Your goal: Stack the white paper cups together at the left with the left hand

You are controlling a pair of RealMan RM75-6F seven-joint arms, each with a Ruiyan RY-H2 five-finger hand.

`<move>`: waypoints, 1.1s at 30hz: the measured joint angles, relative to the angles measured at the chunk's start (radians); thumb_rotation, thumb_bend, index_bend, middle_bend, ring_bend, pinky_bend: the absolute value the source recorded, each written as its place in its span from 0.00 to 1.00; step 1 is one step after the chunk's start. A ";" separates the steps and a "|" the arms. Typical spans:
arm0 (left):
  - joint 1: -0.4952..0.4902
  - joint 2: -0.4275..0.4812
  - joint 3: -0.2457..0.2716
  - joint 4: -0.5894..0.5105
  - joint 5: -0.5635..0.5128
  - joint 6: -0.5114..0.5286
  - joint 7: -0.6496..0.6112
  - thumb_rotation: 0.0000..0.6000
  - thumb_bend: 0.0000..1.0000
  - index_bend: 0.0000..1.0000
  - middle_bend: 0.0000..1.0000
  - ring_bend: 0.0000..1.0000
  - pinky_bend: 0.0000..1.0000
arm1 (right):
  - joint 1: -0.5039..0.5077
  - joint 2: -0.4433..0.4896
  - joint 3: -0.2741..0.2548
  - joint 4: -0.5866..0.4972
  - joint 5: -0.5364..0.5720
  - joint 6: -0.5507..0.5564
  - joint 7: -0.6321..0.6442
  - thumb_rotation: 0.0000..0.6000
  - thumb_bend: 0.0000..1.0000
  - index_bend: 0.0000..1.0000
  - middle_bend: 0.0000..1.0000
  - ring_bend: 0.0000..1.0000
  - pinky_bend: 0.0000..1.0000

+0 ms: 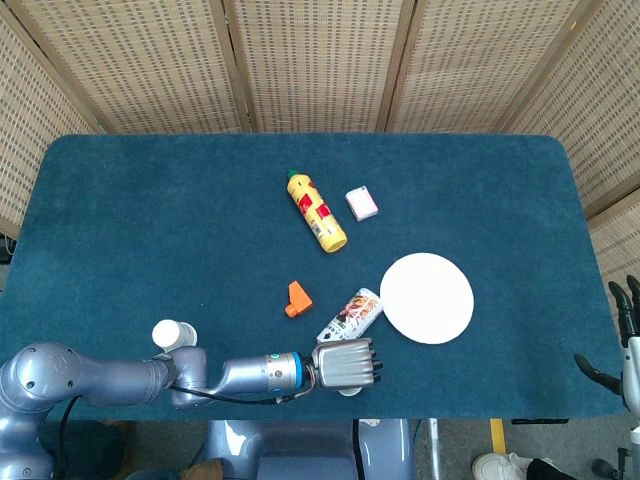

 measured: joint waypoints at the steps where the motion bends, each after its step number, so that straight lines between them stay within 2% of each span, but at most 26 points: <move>1: 0.002 0.008 -0.004 -0.010 -0.001 0.013 0.000 1.00 0.10 0.60 0.45 0.52 0.53 | 0.000 0.000 0.000 0.000 -0.001 0.000 -0.001 1.00 0.00 0.00 0.00 0.00 0.00; 11: 0.039 0.168 -0.043 -0.147 -0.025 0.110 0.017 1.00 0.10 0.60 0.45 0.52 0.53 | 0.000 -0.008 -0.009 -0.003 -0.019 0.002 -0.023 1.00 0.00 0.00 0.00 0.00 0.00; 17: 0.105 0.321 -0.037 -0.230 -0.053 0.163 0.042 1.00 0.10 0.60 0.45 0.52 0.53 | 0.003 -0.018 -0.019 -0.007 -0.037 -0.002 -0.048 1.00 0.00 0.00 0.00 0.00 0.00; 23: 0.225 0.548 0.010 -0.327 -0.070 0.250 0.067 1.00 0.10 0.60 0.45 0.52 0.52 | 0.013 -0.034 -0.031 -0.015 -0.058 -0.015 -0.093 1.00 0.00 0.00 0.00 0.00 0.00; 27: 0.336 0.710 0.068 -0.361 -0.079 0.317 0.058 1.00 0.10 0.60 0.45 0.52 0.52 | 0.022 -0.049 -0.041 -0.021 -0.079 -0.029 -0.133 1.00 0.00 0.00 0.00 0.00 0.00; 33: 0.456 0.789 0.160 -0.314 -0.046 0.397 -0.065 1.00 0.10 0.60 0.45 0.52 0.52 | 0.029 -0.069 -0.052 -0.027 -0.098 -0.037 -0.174 1.00 0.00 0.00 0.00 0.00 0.00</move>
